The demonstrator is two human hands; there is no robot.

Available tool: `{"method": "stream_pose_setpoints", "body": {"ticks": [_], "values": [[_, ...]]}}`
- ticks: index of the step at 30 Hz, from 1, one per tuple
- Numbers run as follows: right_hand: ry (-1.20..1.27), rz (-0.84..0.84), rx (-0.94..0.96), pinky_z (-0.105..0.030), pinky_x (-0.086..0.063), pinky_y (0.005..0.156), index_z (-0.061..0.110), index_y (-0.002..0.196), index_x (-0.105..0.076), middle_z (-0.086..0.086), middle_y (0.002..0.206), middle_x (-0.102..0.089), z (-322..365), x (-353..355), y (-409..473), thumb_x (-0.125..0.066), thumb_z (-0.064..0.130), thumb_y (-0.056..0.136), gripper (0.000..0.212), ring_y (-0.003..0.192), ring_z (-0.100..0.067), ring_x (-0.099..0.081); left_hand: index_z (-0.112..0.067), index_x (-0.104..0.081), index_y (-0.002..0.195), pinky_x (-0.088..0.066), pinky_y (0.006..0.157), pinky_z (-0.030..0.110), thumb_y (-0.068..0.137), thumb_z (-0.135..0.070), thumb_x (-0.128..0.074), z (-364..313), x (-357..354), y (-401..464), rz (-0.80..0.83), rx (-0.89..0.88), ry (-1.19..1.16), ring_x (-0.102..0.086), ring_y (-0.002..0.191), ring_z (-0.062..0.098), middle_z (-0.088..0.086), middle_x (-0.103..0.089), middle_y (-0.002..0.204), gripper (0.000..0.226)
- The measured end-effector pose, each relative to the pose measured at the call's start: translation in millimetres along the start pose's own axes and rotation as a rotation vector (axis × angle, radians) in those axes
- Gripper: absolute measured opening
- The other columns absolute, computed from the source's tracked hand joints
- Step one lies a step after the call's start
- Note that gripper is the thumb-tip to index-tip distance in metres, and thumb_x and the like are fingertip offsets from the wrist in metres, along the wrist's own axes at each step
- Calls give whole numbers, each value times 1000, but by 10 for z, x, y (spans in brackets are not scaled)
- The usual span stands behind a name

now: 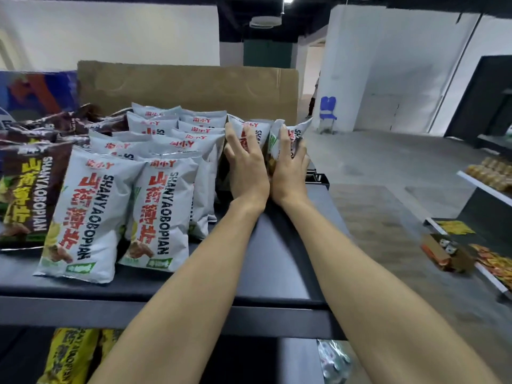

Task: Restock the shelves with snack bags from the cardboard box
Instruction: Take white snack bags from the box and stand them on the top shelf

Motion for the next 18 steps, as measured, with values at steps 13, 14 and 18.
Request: {"method": "stream_pose_setpoints", "body": {"ticks": [13, 14, 18], "values": [[-23, 165, 104, -49, -18, 115, 45, 147, 21, -14, 161, 14, -124, -192, 12, -58, 42, 92, 96, 145, -40, -10, -5, -10, 154, -19, 116, 44, 99, -9, -41, 55, -172, -50, 51, -26, -81, -16, 141, 42, 22, 0, 159, 63], [-3, 133, 113, -50, -22, 116, 44, 147, 22, -14, 161, 10, -115, -163, 17, -60, 41, 91, 99, 145, -39, -14, -5, -11, 154, -19, 116, 45, 98, -9, -42, 50, -168, -48, 40, -33, -81, -17, 140, 43, 23, -1, 158, 63], [54, 53, 110, -51, -37, 108, 38, 147, 25, -14, 162, -5, -113, -54, 46, -68, 35, 87, 111, 144, -32, -26, -5, -16, 153, -20, 115, 44, 97, -8, -43, 42, -145, -61, 22, -19, -77, -19, 139, 44, 24, -6, 158, 63]]}}
Point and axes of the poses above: each hand's wrist, its own y-axis towards the middle knuckle, its own x-axis out of the back of the hand, z = x × y, the point moved 8 cm from there along y, towards the middle knuckle
